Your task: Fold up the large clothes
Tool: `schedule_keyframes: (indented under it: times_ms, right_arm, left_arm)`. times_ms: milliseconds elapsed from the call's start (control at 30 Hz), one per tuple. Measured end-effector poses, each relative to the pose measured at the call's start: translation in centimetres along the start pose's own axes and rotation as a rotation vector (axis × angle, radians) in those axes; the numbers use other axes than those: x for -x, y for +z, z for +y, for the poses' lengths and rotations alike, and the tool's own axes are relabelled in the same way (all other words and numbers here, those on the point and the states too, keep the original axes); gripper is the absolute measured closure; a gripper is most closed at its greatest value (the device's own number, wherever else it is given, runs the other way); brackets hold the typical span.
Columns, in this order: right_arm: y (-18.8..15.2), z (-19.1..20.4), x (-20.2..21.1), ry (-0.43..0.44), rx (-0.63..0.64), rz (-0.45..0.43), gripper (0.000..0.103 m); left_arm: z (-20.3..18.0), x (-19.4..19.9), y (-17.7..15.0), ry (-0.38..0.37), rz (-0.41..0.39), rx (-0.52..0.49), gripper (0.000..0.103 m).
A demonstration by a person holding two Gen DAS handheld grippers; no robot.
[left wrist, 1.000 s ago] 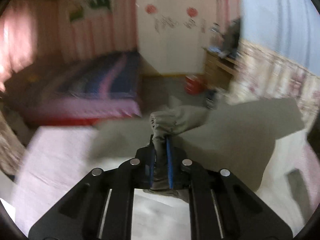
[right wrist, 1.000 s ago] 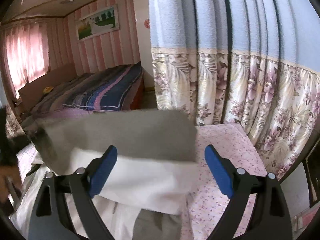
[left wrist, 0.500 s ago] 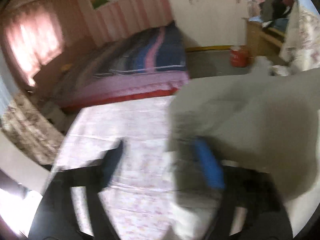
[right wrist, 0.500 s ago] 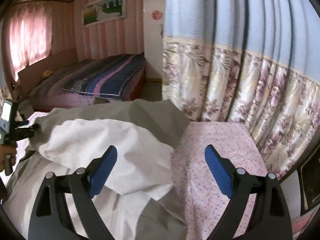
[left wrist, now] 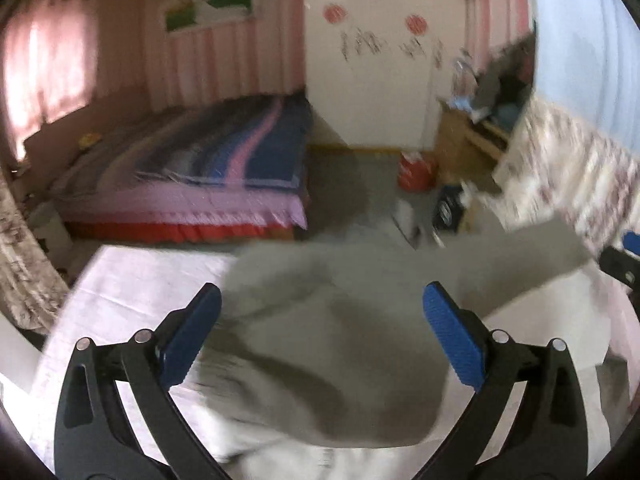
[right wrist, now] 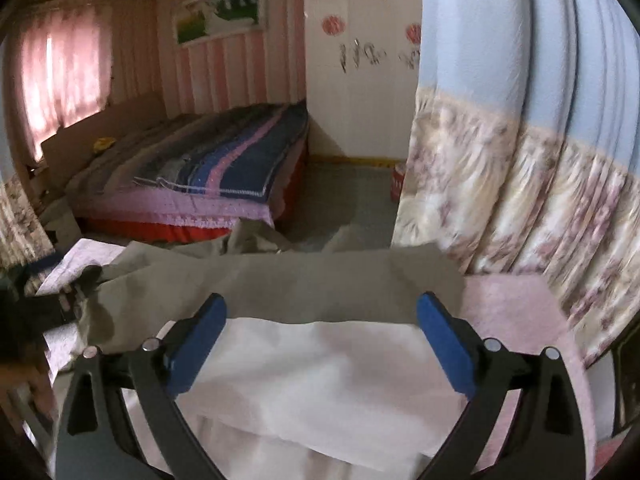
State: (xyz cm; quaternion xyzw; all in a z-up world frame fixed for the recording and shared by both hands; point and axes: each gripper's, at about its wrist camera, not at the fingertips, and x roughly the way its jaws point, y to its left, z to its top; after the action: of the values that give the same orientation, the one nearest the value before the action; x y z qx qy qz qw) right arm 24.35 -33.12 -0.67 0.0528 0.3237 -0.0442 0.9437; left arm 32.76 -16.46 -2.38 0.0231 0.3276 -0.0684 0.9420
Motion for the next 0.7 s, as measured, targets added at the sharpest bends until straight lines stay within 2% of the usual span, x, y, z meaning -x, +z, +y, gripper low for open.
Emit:
schedule_keyframes:
  times_ms: [133, 233, 300, 367, 400, 533, 633, 700]
  right_arm:
    - [-2.0, 0.8, -4.6, -0.015, 0.013, 0.09, 0.007]
    - [-3.8, 1.3, -7.9, -0.044, 0.081, 0.158, 0.002]
    - [-4.6, 1.3, -9.6, -0.062, 0.137, 0.189, 0.002]
    - [-4.9, 0.3, -11.0, -0.035, 0.111, 0.211, 0.002]
    - [-4.9, -0.4, -11.5, -0.012, 0.077, 0.213, 0.002]
    - [-4.7, -1.1, -12.3, 0.013, 0.045, 0.229, 0.003]
    - [-4.7, -0.6, -11.8, 0.004, 0.075, 0.244, 0.003]
    - [-4.6, -1.0, -10.1, 0.018, 0.06, 0.231, 0.003]
  left_arm:
    - [-0.9, -4.2, -2.0, -0.025, 0.067, 0.027, 0.003]
    - [0.6, -7.9, -3.8, 0.064, 0.123, 0.027, 0.003]
    - [1.7, -9.5, -4.5, 0.089, 0.157, 0.009, 0.003]
    - [3.0, -9.8, -4.4, 0.077, 0.176, 0.037, 0.005]
    - [3.1, -9.9, -4.2, 0.095, 0.172, 0.013, 0.011]
    - [4.1, -10.7, -4.1, 0.091, 0.203, 0.022, 0.021]
    - [4.2, -10.9, -4.1, 0.096, 0.215, -0.002, 0.02]
    - [4.2, -10.3, -4.2, 0.064, 0.204, -0.022, 0.017]
